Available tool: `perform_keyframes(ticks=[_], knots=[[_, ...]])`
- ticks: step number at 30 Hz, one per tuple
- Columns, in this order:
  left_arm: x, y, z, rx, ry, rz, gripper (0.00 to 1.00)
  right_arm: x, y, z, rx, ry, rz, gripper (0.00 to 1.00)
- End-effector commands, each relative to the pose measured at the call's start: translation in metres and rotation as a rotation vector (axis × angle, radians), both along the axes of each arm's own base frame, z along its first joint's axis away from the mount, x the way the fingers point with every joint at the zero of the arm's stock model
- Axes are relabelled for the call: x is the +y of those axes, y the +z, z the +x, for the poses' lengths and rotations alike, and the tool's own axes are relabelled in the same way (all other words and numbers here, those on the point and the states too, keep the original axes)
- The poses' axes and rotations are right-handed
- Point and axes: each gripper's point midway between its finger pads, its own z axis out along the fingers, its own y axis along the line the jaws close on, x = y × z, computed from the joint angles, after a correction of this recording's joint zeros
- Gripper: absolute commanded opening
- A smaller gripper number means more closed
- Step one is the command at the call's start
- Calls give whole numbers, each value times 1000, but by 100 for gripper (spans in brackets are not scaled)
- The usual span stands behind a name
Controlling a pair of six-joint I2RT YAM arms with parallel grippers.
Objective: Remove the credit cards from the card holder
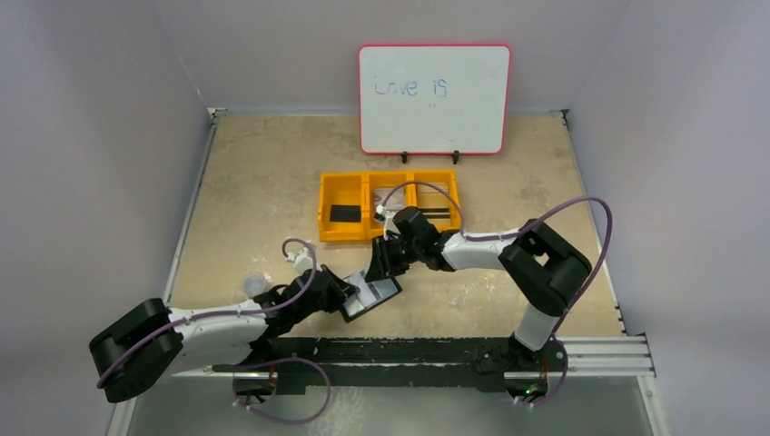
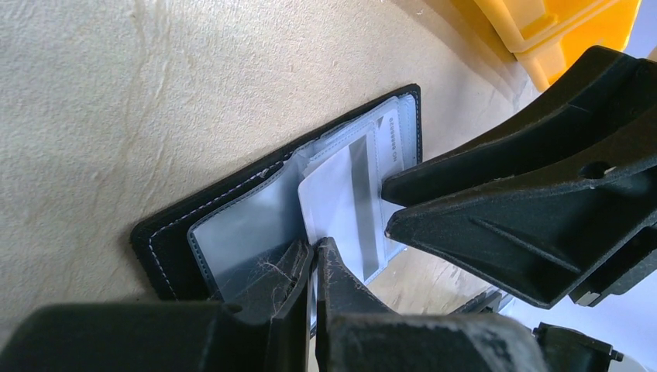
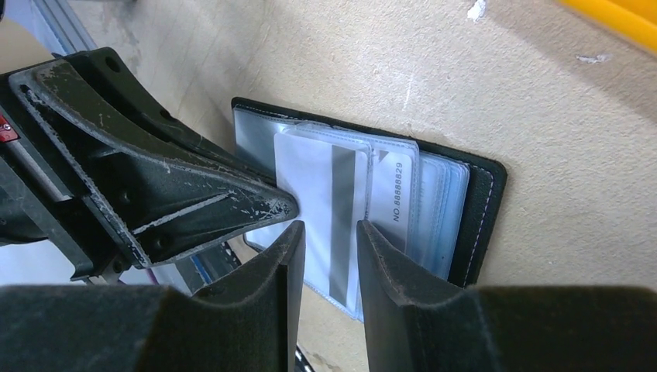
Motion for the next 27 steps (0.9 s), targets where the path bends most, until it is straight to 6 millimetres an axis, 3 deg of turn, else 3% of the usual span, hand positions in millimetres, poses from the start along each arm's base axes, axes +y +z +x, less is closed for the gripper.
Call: perform_keyframes(ticks=[1, 4, 9, 12, 14, 19, 27], knots=[[17, -19, -4, 0, 11, 79, 0, -7, -28, -19, 66, 43, -66, 34], [18, -21, -5, 4, 12, 83, 0, 0, -21, -21, 76, 66, -18, 34], [22, -20, -5, 5, 18, 111, 18, 1, -9, -21, 65, 64, 2, 34], [25, -18, -4, 5, 24, 133, 19, 0, -1, -20, 56, 46, 15, 34], [28, -17, -5, 10, 26, 146, 18, -4, -2, -20, 57, 28, -10, 34], [30, -14, -8, 17, 17, 157, 32, -25, -9, -17, 49, -44, -114, 36], [36, 3, -5, 1, 16, 214, 35, -35, -11, -26, 51, -39, -118, 38]])
